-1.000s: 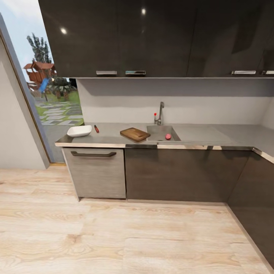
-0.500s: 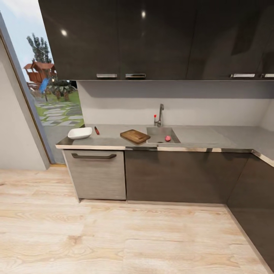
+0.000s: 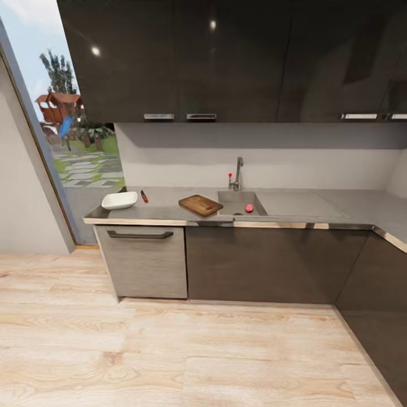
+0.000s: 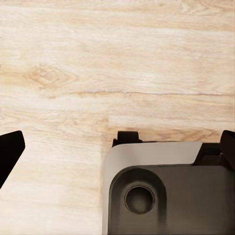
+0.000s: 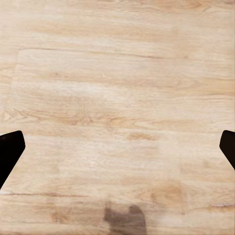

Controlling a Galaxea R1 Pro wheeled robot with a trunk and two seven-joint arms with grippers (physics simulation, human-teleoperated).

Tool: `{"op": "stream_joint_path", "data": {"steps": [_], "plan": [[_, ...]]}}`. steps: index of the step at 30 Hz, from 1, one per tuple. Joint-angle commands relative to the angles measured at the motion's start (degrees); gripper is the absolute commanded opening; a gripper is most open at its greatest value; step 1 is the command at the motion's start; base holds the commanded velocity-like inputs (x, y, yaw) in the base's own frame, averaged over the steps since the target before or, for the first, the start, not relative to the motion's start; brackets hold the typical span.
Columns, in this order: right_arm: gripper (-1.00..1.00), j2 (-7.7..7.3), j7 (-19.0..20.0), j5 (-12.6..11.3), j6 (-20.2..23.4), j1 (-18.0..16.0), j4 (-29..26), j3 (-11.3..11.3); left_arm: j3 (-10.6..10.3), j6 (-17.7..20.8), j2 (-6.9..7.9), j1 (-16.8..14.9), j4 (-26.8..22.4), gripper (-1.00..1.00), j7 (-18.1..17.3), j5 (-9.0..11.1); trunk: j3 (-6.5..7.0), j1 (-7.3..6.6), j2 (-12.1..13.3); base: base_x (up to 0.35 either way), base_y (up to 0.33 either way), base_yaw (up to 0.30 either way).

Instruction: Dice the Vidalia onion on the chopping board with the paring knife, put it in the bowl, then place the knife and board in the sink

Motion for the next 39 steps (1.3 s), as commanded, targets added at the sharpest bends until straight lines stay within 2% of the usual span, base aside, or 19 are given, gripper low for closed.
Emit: {"op": "stream_joint_path", "data": {"steps": [1, 39], "plan": [[1.00, 0.01, -0.3, 0.4, -0.1, 0.0, 0.0, 0.0, 0.0, -0.2, 0.00, -0.1, 0.0, 1.00, 0.0, 0.1, 0.13, -0.23, 0.4, 0.000, 0.000, 0.000], [1.00, 0.09, -0.3, 0.4, -0.1, 0.0, 0.1, 0.0, 0.1, -0.1, 0.00, -0.1, 0.0, 1.00, 0.0, 0.1, 6.95, -8.57, 15.6, 0.000, 0.000, 0.000]]}}
